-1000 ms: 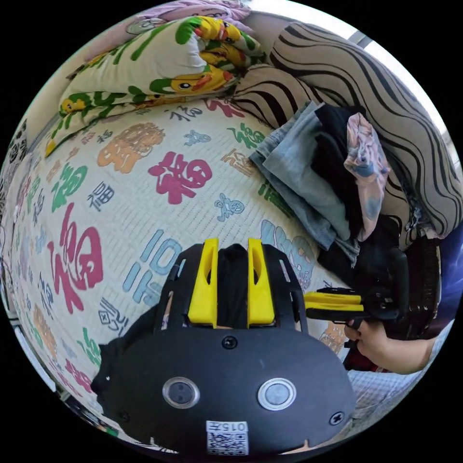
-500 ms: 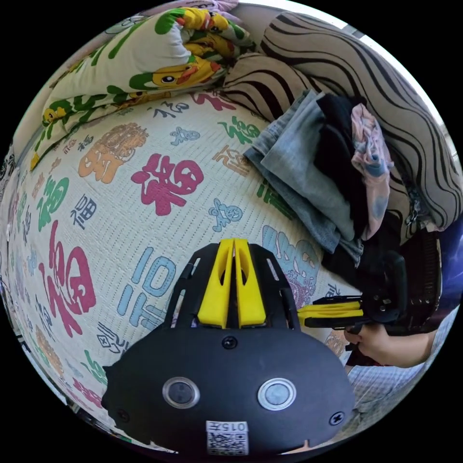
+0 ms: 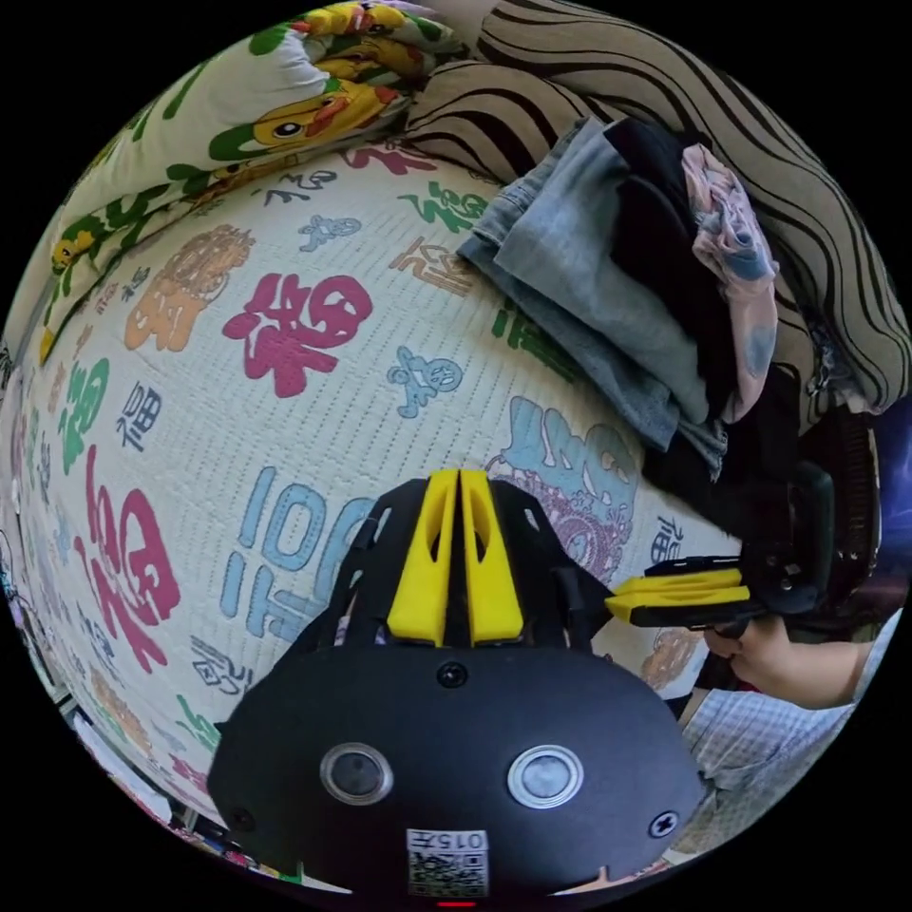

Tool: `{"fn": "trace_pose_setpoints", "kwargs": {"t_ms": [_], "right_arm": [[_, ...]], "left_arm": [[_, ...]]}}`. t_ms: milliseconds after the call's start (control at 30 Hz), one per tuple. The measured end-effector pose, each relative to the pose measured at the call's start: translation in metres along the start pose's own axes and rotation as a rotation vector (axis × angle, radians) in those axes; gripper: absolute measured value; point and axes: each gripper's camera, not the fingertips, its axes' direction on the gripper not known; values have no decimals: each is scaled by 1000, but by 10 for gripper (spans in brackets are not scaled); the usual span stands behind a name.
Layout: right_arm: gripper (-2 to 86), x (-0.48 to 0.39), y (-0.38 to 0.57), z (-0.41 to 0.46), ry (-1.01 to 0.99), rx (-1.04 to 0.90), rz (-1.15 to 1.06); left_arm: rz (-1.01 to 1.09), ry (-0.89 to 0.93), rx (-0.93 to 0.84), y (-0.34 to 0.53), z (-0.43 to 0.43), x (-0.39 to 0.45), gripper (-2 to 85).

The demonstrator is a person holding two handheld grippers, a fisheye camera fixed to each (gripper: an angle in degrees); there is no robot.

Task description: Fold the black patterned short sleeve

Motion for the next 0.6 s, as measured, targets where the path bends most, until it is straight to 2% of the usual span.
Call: {"fn": "trace_pose_setpoints", "kwargs": {"t_ms": [267,433,600], "right_arm": [[0,-18,-3,-8,-26,32,-44],[0,-71,10,-14,-54,27,-217],[-1,-132,34,21,-69,-87,-438]], "left_arm": [[-47,3,244,26,-59,-18,-3],[-191,5,515,124,-135,-50,-3],[-363,-23,580,250,-175,-80,-4]]}}
